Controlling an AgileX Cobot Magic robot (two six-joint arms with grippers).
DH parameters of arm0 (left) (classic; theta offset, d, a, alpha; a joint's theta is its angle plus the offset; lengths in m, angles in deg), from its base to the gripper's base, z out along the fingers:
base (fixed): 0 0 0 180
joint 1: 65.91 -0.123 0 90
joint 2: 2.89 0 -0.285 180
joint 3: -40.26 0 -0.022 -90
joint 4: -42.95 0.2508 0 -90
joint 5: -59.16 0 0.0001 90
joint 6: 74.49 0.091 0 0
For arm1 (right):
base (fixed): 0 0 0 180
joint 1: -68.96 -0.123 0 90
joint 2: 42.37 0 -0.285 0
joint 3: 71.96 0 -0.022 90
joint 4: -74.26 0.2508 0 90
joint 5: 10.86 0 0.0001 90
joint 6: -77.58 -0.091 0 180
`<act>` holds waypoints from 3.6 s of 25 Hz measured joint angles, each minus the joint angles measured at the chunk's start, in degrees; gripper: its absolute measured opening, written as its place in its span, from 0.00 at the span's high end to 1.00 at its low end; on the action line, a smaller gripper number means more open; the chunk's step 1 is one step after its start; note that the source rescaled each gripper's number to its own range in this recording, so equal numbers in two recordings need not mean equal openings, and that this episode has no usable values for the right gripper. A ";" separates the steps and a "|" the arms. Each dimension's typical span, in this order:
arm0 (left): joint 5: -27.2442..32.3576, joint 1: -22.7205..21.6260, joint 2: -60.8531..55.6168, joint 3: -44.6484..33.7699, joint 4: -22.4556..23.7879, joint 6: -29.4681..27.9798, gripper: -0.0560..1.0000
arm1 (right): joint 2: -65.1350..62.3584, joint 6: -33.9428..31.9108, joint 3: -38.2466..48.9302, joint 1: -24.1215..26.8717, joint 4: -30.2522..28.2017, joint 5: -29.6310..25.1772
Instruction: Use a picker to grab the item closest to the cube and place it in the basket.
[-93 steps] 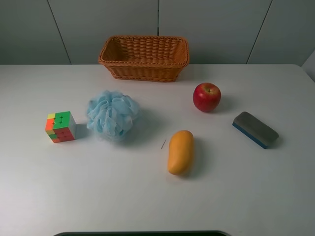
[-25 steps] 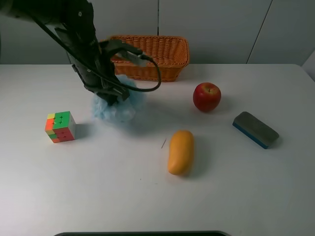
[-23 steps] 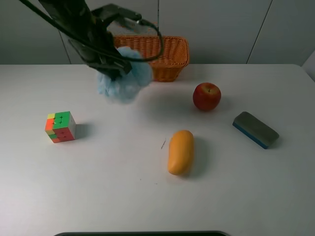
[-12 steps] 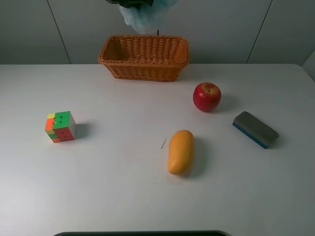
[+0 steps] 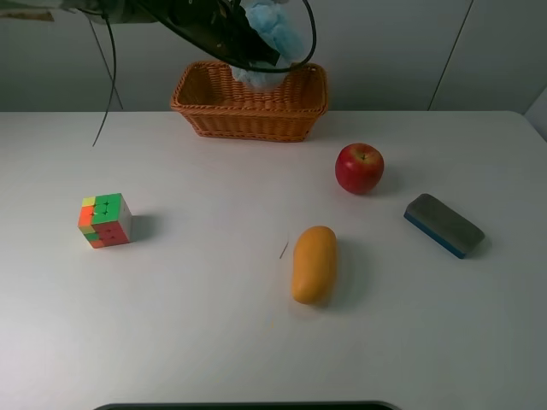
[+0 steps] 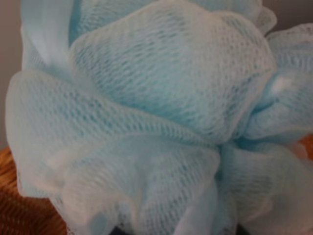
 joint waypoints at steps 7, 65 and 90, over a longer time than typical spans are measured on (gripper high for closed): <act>-0.32 -0.65 1.86 0.71 -2.31 -0.67 0.95 | 0.00 0.00 0.00 0.00 0.00 0.00; 51.05 -27.26 -122.03 -52.57 18.15 -15.91 0.04 | 0.00 0.00 0.00 0.00 0.00 0.00; 43.44 -32.04 -134.29 -83.53 0.98 -14.22 0.04 | 0.00 0.00 0.00 0.00 0.00 0.00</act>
